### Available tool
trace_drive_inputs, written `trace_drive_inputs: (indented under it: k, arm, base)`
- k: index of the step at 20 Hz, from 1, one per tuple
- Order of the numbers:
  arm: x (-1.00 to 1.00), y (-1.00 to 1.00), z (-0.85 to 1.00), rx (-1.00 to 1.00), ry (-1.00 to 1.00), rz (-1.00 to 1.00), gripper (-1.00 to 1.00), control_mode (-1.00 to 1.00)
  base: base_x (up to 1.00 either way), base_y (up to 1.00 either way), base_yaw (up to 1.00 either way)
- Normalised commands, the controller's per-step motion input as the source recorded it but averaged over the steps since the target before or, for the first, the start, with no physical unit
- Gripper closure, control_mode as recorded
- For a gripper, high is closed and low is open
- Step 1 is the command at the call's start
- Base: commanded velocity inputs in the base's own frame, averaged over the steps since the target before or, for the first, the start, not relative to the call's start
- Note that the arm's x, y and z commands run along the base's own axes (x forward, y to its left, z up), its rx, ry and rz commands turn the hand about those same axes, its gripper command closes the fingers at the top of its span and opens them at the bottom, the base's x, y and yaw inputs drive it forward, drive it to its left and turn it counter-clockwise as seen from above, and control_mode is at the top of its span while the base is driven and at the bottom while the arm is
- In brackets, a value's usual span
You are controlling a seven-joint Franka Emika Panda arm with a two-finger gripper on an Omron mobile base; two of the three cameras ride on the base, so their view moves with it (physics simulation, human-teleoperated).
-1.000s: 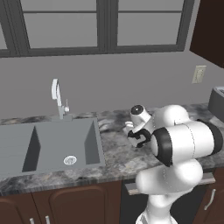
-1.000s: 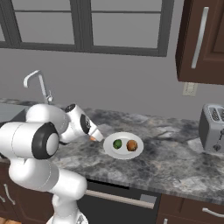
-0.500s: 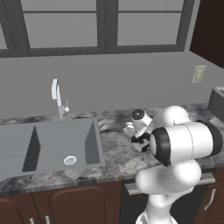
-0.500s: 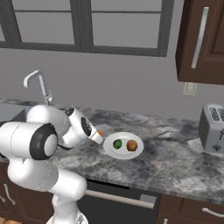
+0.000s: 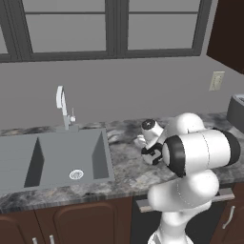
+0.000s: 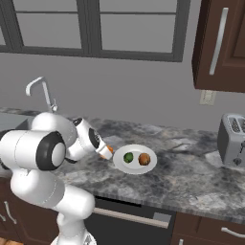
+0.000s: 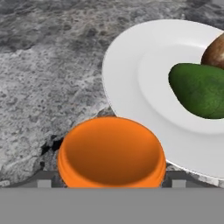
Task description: Pick the avocado and bread from the counter and place them on the plate. Then pick the jam from the cabinet and place it next to the plate. Lastly close the cabinet door.
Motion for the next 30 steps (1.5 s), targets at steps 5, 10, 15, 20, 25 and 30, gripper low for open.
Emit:
trace_drive_inputs:
  k: [5,10,15,20,25,30]
  arm:
    - [0.02,0.0,0.0,0.0,0.08,-0.06,-1.0,-1.0]
    - [-0.21,0.0,0.18,0.0,0.02,-0.05,-1.0,-1.0]
    - [-0.5,0.03,0.23,-0.03,0.02,-0.06,-1.0,-1.0]
    - [-0.38,0.03,0.75,-0.02,0.09,-0.02,-1.0,-1.0]
    - [-0.01,0.2,1.0,-0.01,0.15,0.06,-1.0,-1.0]
    - [-0.34,0.02,0.97,0.0,0.22,0.14,-1.0,-1.0]
  base:
    - [0.0,0.0,0.0]
    - [0.0,0.0,0.0]
    - [0.0,0.0,0.0]
    - [0.0,0.0,0.0]
    - [0.0,0.0,0.0]
    - [0.0,0.0,0.0]
